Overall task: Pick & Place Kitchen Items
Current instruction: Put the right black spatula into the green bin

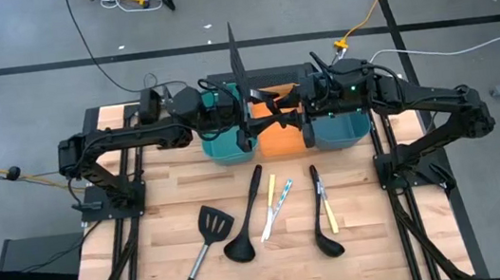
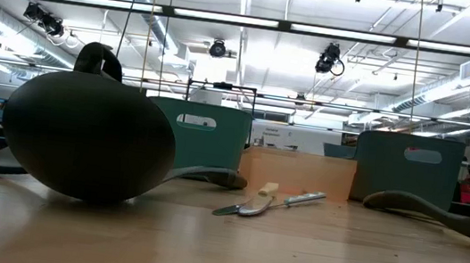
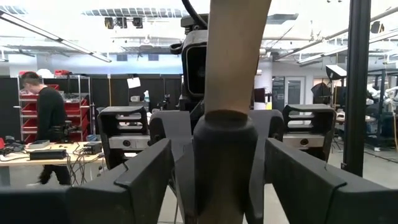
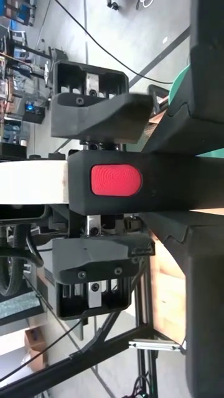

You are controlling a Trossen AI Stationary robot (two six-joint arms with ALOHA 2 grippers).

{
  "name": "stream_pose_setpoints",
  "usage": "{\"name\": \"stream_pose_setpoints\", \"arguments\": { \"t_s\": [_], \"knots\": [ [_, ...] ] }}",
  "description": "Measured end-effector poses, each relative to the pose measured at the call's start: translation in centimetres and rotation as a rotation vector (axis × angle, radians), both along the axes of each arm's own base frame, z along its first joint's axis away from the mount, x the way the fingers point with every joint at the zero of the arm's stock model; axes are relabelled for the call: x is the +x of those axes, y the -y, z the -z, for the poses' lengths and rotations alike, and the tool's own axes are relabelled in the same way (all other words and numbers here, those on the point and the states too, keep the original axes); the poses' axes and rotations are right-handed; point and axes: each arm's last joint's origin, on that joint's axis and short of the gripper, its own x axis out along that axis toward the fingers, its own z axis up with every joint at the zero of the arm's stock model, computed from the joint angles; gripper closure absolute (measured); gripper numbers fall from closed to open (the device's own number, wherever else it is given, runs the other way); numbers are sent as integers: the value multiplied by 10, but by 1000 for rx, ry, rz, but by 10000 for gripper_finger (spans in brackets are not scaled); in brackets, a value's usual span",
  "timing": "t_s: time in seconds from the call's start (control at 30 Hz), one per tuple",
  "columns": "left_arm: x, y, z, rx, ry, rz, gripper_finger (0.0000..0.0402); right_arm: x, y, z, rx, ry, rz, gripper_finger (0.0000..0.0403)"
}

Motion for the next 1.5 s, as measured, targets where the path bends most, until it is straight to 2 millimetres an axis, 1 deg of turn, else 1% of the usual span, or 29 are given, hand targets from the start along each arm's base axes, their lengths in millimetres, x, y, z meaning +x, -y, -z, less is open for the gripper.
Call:
{"name": "stream_pose_setpoints", "arguments": {
  "t_s": [0.3,0.57,0.67,0.83,0.97,1.5],
  "knots": [
    [0,1,0,11,-1,24,219,0,0,0,0,-3,0,282],
    [0,1,0,9,0,25,268,0,0,1,-2,-7,0,282],
    [0,1,0,10,0,25,272,0,0,1,-2,-7,0,282],
    [0,1,0,10,0,25,265,0,0,1,-2,-7,0,282],
    [0,1,0,13,-1,32,279,0,0,1,-2,-7,0,282],
    [0,1,0,20,-1,35,279,0,0,1,0,-8,0,282]
  ]
}}
